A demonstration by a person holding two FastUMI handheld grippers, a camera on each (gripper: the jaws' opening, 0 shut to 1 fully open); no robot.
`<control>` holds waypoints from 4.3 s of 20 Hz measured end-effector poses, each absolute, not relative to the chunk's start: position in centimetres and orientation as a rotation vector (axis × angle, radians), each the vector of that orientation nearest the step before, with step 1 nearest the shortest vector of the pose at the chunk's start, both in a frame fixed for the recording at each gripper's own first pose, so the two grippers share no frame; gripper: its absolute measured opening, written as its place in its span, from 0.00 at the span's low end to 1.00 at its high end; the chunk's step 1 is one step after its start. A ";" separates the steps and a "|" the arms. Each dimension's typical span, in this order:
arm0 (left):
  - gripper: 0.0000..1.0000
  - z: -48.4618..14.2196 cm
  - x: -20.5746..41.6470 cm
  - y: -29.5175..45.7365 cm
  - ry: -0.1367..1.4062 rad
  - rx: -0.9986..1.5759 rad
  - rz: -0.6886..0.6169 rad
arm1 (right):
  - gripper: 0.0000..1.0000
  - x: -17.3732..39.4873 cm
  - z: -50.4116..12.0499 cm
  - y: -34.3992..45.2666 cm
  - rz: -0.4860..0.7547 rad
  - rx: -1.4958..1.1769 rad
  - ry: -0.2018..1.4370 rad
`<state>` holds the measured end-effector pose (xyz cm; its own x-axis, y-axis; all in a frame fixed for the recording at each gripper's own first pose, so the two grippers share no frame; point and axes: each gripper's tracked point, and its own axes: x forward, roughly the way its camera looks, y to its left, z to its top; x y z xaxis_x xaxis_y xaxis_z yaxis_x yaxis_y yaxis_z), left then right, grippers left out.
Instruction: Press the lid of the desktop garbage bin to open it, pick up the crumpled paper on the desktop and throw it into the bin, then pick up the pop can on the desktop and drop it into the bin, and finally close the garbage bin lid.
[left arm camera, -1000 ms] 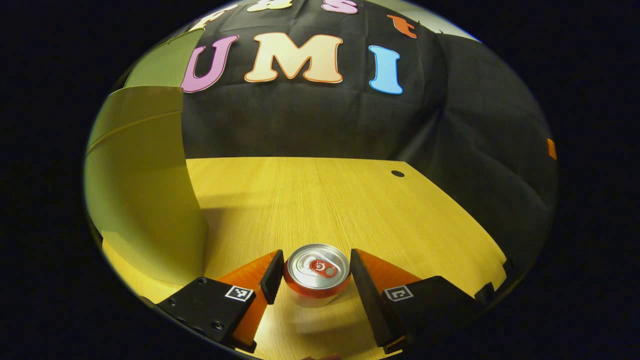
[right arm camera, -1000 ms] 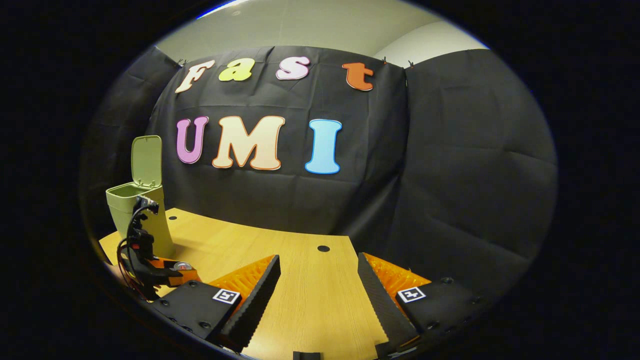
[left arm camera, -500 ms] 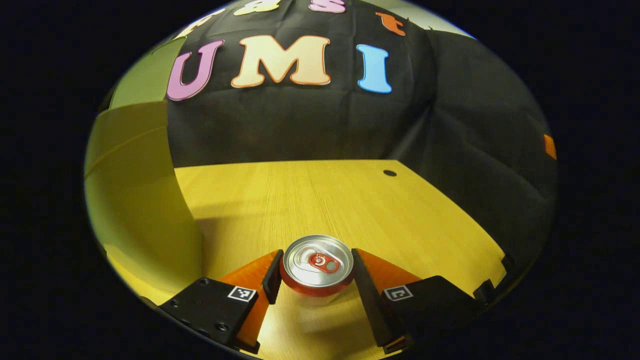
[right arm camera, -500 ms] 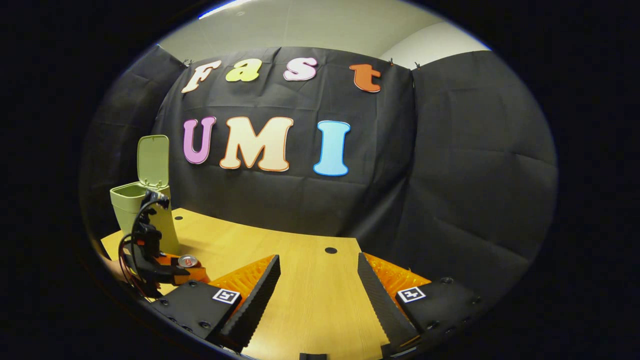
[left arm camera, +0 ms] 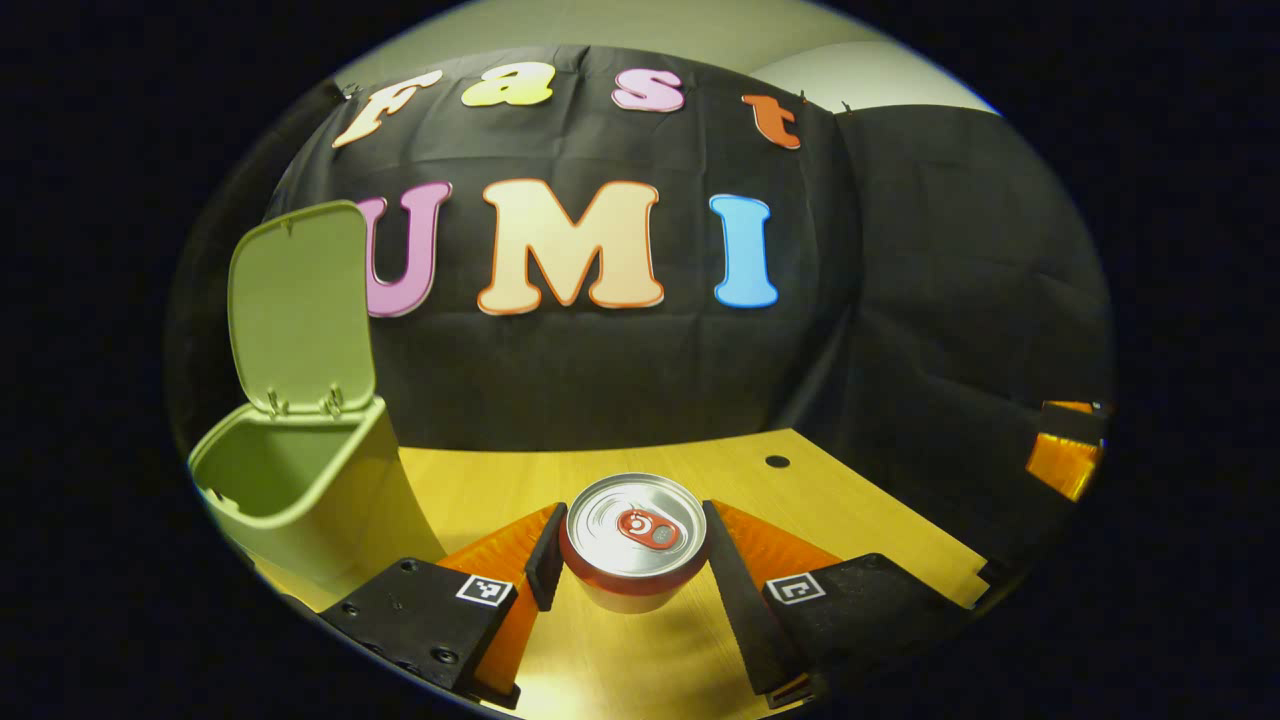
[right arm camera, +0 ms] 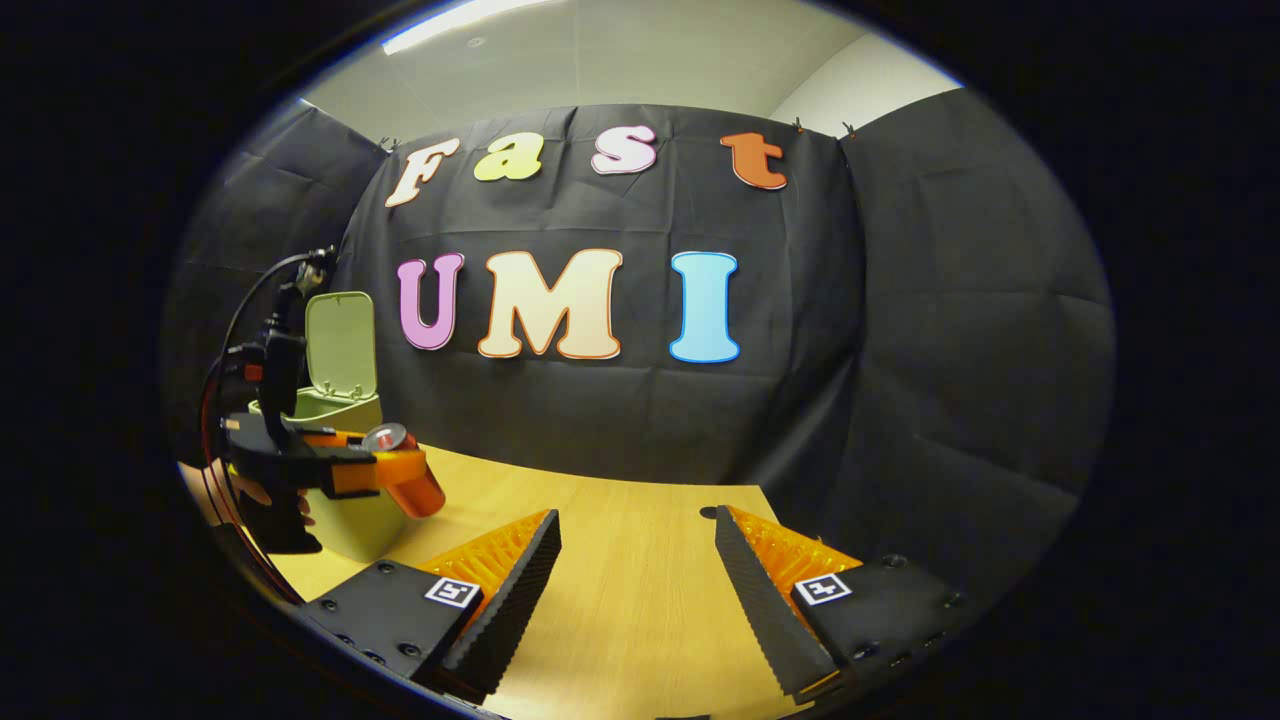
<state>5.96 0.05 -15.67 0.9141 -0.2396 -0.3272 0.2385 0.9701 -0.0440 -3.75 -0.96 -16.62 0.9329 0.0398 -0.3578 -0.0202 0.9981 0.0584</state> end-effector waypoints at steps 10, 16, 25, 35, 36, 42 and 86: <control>0.76 -6.4 8.0 9.0 0.143 0.032 -0.070 | 0.98 -2.8 -17.2 1.5 0.071 0.087 0.374; 0.76 -7.3 7.5 16.1 0.166 0.054 0.082 | 0.98 -2.1 -17.2 3.0 0.112 0.057 0.370; 0.77 -12.5 5.9 21.5 0.269 0.016 0.194 | 0.99 -1.8 -17.8 4.6 0.128 0.067 0.393; 0.81 -7.4 7.3 23.0 0.171 0.025 0.201 | 0.98 -1.4 -17.1 6.3 0.124 0.057 0.379; 0.81 -6.2 7.6 23.2 0.153 0.024 0.197 | 0.99 -1.4 -17.0 6.6 0.122 0.059 0.376; 0.81 0.1 10.8 23.7 0.059 0.028 0.142 | 0.98 -1.4 -17.1 8.0 0.078 0.072 0.366; 0.79 -6.3 6.9 24.6 0.280 -0.007 0.161 | 0.98 -0.5 -19.2 8.6 0.158 0.163 0.425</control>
<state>6.94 24.60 -6.31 0.9485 0.1569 -0.2753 -0.1587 0.9872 0.0157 -0.49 8.61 -19.20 0.8991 0.1859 -0.3964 -0.1180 0.9748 0.1895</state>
